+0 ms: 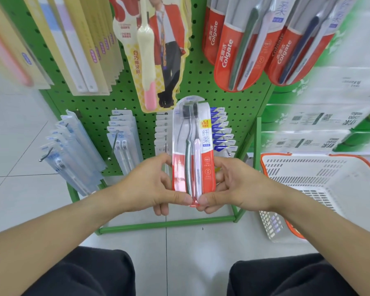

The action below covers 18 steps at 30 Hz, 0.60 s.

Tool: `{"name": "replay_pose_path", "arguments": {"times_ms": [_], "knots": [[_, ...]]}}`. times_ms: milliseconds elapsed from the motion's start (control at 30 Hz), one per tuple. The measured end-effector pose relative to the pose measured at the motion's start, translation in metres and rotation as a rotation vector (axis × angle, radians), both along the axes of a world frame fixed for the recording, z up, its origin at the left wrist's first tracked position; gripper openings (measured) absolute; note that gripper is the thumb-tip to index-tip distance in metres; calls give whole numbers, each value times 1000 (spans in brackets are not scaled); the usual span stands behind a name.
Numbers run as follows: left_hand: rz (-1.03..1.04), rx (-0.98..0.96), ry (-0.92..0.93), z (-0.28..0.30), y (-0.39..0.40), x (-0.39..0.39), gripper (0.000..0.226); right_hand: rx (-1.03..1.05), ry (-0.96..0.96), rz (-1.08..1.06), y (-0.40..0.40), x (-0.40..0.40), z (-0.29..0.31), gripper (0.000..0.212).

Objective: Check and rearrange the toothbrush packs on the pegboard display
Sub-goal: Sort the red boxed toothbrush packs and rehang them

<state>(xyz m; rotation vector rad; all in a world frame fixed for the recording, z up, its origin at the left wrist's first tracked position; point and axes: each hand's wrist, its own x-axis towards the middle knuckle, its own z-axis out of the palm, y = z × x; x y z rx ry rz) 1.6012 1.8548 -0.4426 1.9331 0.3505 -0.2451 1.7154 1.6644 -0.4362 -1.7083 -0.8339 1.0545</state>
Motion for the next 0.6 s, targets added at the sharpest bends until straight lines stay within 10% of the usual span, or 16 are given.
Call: {"name": "replay_pose_path", "arguments": {"times_ms": [133,400,600], "knots": [[128,127,-80,4,3,0,68,77,-62,-40,1,-1,-3,47],[58,-262,-64,1,-3,-3,96,32,-345,-18,1,-6,-5,39],[-126,-373,-1,-8,7,-6,49,-102,-729,163,1,-16,-4,45]]}}
